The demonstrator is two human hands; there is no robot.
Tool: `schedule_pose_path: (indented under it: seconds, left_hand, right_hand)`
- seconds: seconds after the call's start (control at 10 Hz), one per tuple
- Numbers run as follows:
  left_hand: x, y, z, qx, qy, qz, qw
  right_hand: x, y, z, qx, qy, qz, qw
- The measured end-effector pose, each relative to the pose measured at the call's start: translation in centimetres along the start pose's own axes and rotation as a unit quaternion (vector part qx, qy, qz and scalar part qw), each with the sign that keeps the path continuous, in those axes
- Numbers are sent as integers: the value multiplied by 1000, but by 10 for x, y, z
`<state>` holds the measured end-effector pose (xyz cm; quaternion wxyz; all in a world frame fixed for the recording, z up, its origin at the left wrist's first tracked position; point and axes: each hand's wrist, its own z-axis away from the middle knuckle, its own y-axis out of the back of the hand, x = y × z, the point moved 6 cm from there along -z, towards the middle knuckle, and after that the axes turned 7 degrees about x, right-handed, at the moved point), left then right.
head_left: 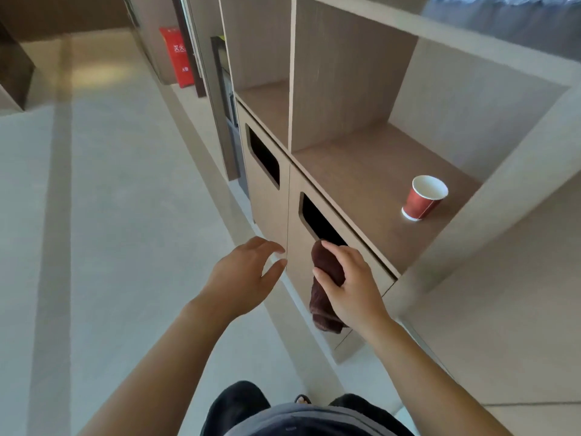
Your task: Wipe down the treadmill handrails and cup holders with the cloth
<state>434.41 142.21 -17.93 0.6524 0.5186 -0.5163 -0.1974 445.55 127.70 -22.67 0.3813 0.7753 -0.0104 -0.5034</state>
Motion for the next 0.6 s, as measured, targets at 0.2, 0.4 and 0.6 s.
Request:
schedule_pose_path:
  seconds: [0.2,0.4,0.6]
  left_hand:
    - [-18,-2,-118,-50,-39,2,998]
    - [-7,6,-240,-82,-153,11,985]
    - [18,3,-323,-115,-286,25,951]
  right_hand:
    - [15,-5,-101,47,-19,24,998]
    - [24,12,-200,166,-70,69,981]
    - [47,33,-274,167,-182,176,953]
